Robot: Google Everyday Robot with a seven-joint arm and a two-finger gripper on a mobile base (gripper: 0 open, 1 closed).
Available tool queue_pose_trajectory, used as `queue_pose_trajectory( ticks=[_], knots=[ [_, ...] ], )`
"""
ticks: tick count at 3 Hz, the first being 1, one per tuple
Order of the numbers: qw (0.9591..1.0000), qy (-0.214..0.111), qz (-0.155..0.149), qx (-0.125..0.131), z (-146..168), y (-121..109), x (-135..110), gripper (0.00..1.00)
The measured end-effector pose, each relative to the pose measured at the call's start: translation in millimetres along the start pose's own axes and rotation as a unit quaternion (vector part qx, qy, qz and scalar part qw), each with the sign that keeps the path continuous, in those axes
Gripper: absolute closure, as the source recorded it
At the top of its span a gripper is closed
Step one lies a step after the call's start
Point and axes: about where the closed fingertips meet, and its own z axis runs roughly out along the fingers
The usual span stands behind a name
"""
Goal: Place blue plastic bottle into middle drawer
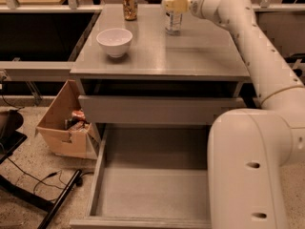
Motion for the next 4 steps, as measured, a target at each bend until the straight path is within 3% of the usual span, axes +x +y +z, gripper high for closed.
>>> queue_pose_trajectory(
  ticks=[2,3,4],
  knots=[
    [0.9993,0.009,0.035,-0.002,49,12,38,0.00],
    [0.9991,0.018,0.037,-0.004,64,18,51,0.14],
    [0.9992,0.018,0.037,-0.003,64,18,52,0.37]
  ],
)
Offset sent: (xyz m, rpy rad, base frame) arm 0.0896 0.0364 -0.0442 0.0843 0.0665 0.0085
